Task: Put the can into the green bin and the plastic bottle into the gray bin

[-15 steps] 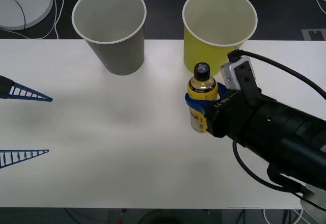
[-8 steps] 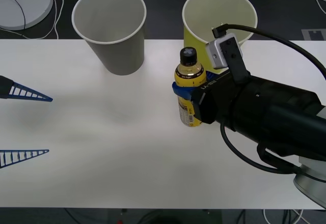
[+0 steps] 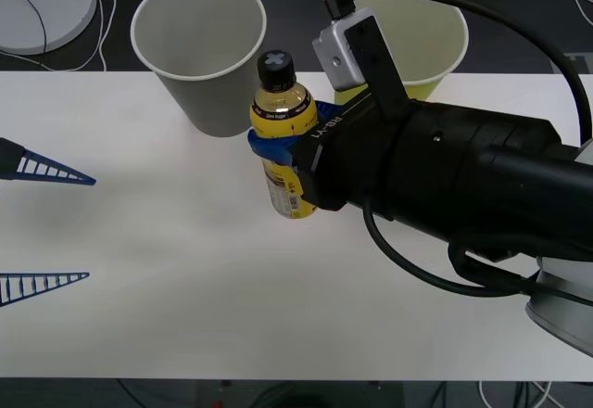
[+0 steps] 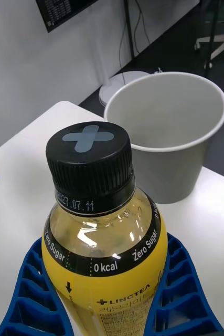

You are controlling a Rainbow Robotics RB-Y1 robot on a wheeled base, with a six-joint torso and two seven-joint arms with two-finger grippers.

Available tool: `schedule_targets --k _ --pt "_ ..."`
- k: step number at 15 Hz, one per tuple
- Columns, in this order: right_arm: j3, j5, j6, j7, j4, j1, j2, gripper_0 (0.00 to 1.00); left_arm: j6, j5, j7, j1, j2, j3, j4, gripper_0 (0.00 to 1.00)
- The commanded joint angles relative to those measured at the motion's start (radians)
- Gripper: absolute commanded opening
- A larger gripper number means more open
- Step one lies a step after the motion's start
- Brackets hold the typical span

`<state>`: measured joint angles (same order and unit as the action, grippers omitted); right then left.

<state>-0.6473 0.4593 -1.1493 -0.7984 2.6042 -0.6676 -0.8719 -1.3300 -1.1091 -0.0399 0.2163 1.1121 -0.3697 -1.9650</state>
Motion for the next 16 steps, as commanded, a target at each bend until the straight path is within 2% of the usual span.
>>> schedule_targets --k 1,6,10,13,16 --pt "0.000 0.062 0.000 -0.005 -0.064 -0.075 0.027 0.00 0.000 0.000 0.000 0.000 0.000 0.000 0.000 1.00" --pt "-0.002 0.177 -0.003 -0.024 -0.240 -0.221 0.102 0.00 0.000 0.000 0.000 0.000 0.000 0.000 0.000 1.00" --pt "-0.002 0.228 -0.082 -0.038 -0.368 -0.342 0.175 0.00 0.000 0.000 0.000 0.000 0.000 0.000 0.000 1.00" --pt "-0.002 0.283 -0.105 -0.038 -0.472 -0.421 0.208 0.00 0.000 0.000 0.000 0.000 0.000 0.000 0.000 1.00" --pt "-0.002 0.340 -0.191 -0.027 -0.546 -0.510 0.234 0.00 0.000 0.000 0.000 0.000 0.000 0.000 0.000 1.00"
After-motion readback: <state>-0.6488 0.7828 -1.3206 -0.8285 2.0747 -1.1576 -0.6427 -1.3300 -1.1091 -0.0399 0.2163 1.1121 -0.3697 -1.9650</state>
